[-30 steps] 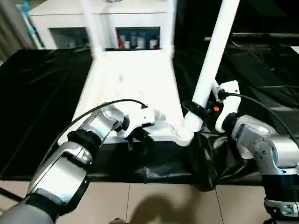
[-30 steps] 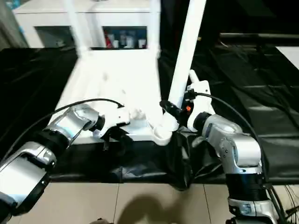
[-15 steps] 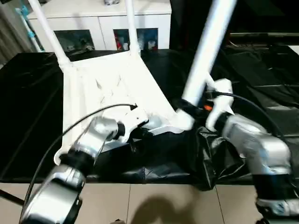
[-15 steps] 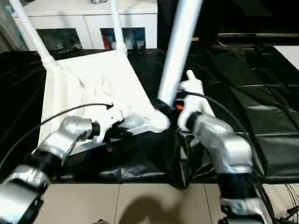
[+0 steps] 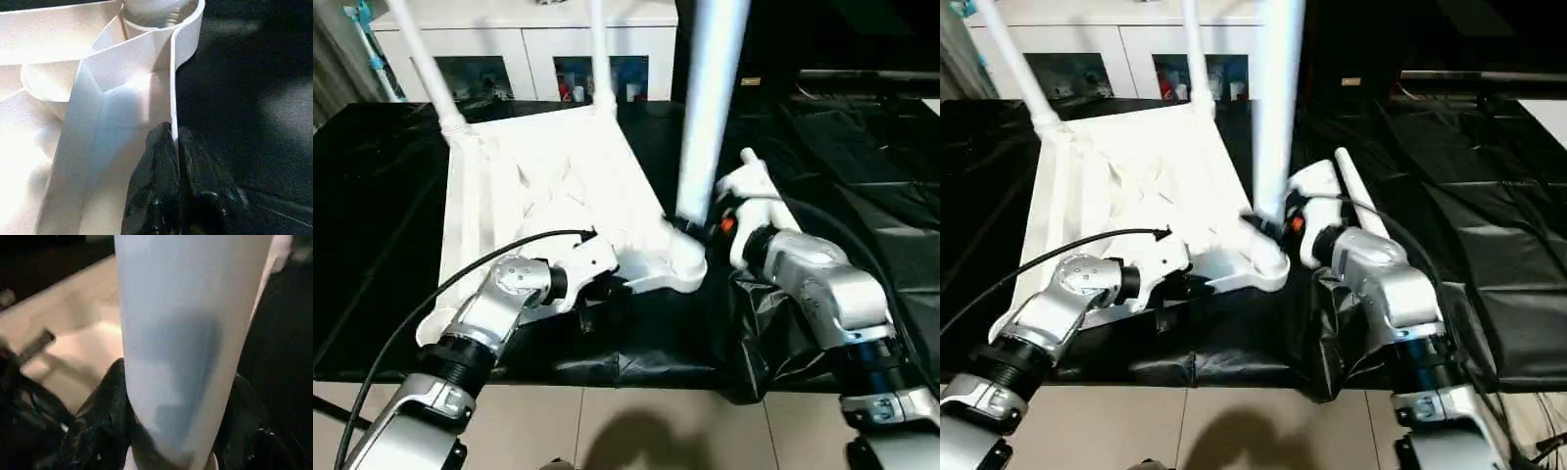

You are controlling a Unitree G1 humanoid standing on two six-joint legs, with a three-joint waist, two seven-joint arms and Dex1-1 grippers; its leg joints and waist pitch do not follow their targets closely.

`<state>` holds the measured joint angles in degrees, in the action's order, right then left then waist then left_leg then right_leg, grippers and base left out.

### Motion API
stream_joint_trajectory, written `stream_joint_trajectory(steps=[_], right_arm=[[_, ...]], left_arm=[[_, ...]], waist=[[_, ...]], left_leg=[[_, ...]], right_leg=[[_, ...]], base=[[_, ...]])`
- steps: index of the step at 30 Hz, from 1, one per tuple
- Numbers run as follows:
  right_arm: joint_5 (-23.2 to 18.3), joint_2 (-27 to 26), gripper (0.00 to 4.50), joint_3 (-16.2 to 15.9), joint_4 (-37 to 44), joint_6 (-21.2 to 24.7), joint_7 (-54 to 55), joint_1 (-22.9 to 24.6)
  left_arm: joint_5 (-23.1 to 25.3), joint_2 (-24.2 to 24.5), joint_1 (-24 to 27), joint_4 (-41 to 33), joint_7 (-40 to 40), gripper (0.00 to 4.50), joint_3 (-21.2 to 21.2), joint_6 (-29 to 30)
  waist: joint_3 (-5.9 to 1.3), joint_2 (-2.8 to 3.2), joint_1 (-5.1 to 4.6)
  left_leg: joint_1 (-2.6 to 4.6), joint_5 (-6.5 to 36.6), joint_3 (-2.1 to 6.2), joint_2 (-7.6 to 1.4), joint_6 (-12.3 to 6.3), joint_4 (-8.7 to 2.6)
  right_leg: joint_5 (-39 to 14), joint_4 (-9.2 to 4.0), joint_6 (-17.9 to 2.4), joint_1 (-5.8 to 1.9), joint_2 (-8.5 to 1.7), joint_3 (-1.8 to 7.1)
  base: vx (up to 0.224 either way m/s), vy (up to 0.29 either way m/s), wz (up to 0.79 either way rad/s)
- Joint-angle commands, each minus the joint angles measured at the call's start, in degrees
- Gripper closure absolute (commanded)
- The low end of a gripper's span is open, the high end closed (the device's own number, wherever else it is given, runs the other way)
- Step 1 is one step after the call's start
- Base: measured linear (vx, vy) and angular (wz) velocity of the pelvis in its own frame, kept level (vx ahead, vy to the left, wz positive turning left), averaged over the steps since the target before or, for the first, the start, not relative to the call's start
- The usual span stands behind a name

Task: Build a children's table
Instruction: Rotate table base

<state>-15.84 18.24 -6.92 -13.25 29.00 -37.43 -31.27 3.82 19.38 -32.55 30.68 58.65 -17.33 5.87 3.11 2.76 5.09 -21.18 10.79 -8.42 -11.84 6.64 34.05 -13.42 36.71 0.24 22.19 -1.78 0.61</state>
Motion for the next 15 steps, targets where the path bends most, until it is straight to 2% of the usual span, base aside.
stream_joint_trajectory(steps=[1,5,8,9,11,12,15], right_arm=[[0.55,-0.17,2.64,0.14,-1.63,-1.38,-0.17,-1.48],[0.98,0.03,2.64,-0.46,-3.04,-0.74,-0.38,-2.09],[0.82,-0.03,2.64,0.01,-3.68,-0.67,-0.53,-2.20],[0.80,-0.03,2.64,0.04,-3.72,-0.68,-0.56,-2.21],[-0.12,-0.49,2.64,0.83,-4.28,-0.41,-0.67,-2.18],[-1.13,-1.22,2.64,1.98,-4.92,-0.22,-0.67,-2.19],[-3.84,-2.79,2.64,5.02,-6.66,0.10,-0.78,-2.02]], left_arm=[[-0.42,0.01,0.63,0.24,1.82,4.50,-1.58,1.52],[-0.83,0.04,0.10,-0.44,2.34,4.50,-1.57,2.53],[-0.72,0.20,-0.20,-0.49,2.63,4.50,-1.35,2.79],[-0.72,0.21,-0.21,-0.51,2.65,4.50,-1.33,2.81],[-0.75,0.25,-0.27,-0.67,2.77,4.50,-1.15,3.07],[-0.85,0.23,-0.32,-0.77,2.84,4.50,-1.05,3.31],[-1.19,0.15,-0.52,-0.80,2.92,4.50,-0.87,3.78]], waist=[[-4.18,-1.17,0.07],[-4.23,-1.38,0.10],[-4.23,-1.15,0.14],[-4.22,-1.24,0.11],[-4.25,-1.37,0.10],[-4.15,-1.12,0.04],[-4.23,-1.02,0.07]], left_leg=[[0.08,1.91,-0.74,-0.05,-0.74,-3.06],[0.04,1.19,-0.74,0.03,-1.33,-2.99],[0.09,1.39,-0.69,-0.07,-1.17,-3.01],[0.09,1.43,-0.70,-0.08,-1.12,-3.04],[0.11,1.49,-0.69,-0.05,-1.10,-3.03],[0.06,1.77,-0.74,0.00,-1.11,-2.99],[0.12,2.13,-0.65,-0.05,-0.95,-3.03]], right_leg=[[9.60,-3.41,-11.62,-3.38,-3.83,1.47],[11.32,-3.24,-11.96,-3.48,-3.75,1.36],[11.09,-3.24,-12.03,-3.46,-3.82,1.37],[11.22,-3.27,-12.06,-3.47,-3.80,1.36],[11.57,-3.21,-12.17,-3.54,-3.75,1.35],[11.81,-3.30,-12.27,-3.43,-3.79,1.42],[11.81,-3.25,-12.79,-3.54,-3.80,1.34]], base=[[0.000,0.000,0.00],[0.000,0.000,0.00],[0.000,0.000,0.00],[0.000,0.000,0.00],[0.000,0.000,0.00],[0.000,0.000,0.00],[0.000,0.000,0.00]])
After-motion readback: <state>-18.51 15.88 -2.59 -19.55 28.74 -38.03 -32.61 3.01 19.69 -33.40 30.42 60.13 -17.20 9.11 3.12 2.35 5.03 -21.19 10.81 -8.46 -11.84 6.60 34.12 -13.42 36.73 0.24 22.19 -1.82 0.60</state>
